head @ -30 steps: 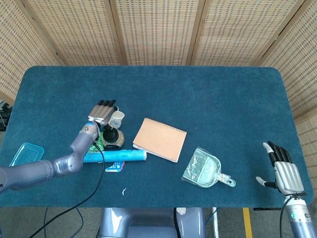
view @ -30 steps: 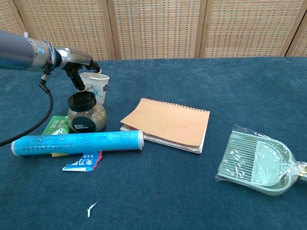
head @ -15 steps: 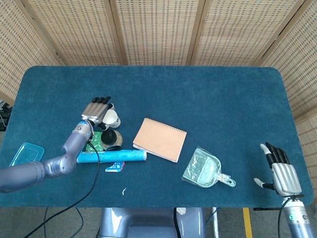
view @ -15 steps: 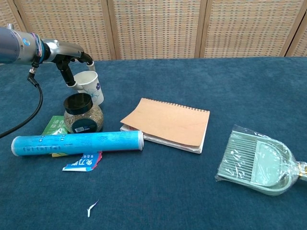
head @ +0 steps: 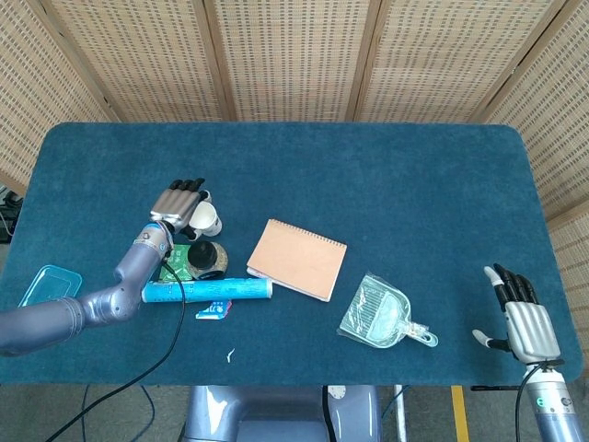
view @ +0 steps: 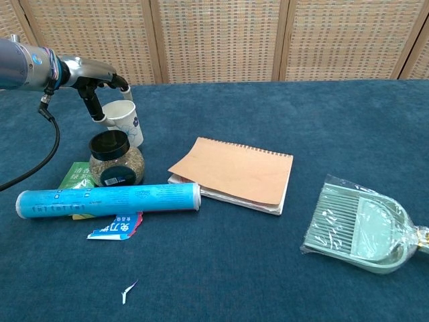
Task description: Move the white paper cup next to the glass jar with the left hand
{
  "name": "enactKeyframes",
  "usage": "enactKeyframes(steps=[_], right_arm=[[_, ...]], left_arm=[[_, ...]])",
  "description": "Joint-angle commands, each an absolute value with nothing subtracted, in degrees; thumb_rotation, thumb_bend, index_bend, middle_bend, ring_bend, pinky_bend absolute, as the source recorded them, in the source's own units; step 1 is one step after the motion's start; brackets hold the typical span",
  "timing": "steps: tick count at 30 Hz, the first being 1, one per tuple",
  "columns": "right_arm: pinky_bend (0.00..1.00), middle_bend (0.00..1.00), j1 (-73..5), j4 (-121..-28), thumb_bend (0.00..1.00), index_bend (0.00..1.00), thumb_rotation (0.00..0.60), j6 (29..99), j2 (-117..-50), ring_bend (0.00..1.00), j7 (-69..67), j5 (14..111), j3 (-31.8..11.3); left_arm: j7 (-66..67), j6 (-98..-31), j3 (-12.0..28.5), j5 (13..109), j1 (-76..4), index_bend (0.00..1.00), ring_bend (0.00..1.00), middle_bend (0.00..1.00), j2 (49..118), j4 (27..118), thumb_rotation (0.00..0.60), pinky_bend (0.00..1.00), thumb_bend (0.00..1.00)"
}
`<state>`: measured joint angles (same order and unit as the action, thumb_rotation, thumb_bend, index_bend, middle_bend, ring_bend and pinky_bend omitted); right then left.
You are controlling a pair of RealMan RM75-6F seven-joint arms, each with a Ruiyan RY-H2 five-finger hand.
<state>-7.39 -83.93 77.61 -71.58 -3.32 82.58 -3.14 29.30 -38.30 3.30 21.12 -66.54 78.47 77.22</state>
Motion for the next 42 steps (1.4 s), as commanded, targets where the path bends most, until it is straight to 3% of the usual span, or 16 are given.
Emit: enactKeyframes(steps=[1,12,25,31,35,42], right_arm=[[0.00,0.00,-7.39,-83.91,0.00,0.00,0.600,77.61,-71.60,0.00,-3.27,82.58,-3.12],[0.00,0.00,-7.25,-84.16,0.00,0.00,0.600,78.02,-71.67,0.00,-2.89,83.01,-2.92],[0.00,0.00,-7.35,-84.13,0.00,0.00,0.600,77.99,-71.88,0.00,-2.56,83.27,-2.82],[0.00,0.00,-7.26,-84.51,0.00,0.00,0.600,78.62,-71.77,0.00,-2.61,84.16,-2.58],[0.00,0.00,-7.08,-84.92,0.00,0.00,0.600,79.20,-71.52,0.00,-2.81,84.68,-2.45],[0.00,0.00,-6.53,-85.80,0.00,0.00,0.600,80.94,-70.89,0.00,-3.16,85.70,-2.41]], left_arm=[[29.41,-38.33,2.99,20.85,-66.62,0.22,0.00,0.00,78.22,77.41,0.600,0.00,0.32],[28.32,-38.46,2.51,21.29,-66.13,0.09,0.00,0.00,77.67,77.93,0.600,0.00,0.32],[15.89,-43.66,7.82,33.92,-58.17,0.06,0.00,0.00,68.49,90.74,0.600,0.00,0.31],[10.02,-53.72,6.66,45.10,-49.19,0.02,0.00,0.00,64.55,99.62,0.600,0.00,0.31],[9.46,-65.87,2.38,55.94,-40.63,0.00,0.00,0.00,63.53,105.77,0.600,0.00,0.30],[12.94,-80.11,-4.23,67.27,-30.12,0.00,0.00,0.00,66.70,107.38,0.600,0.00,0.30]])
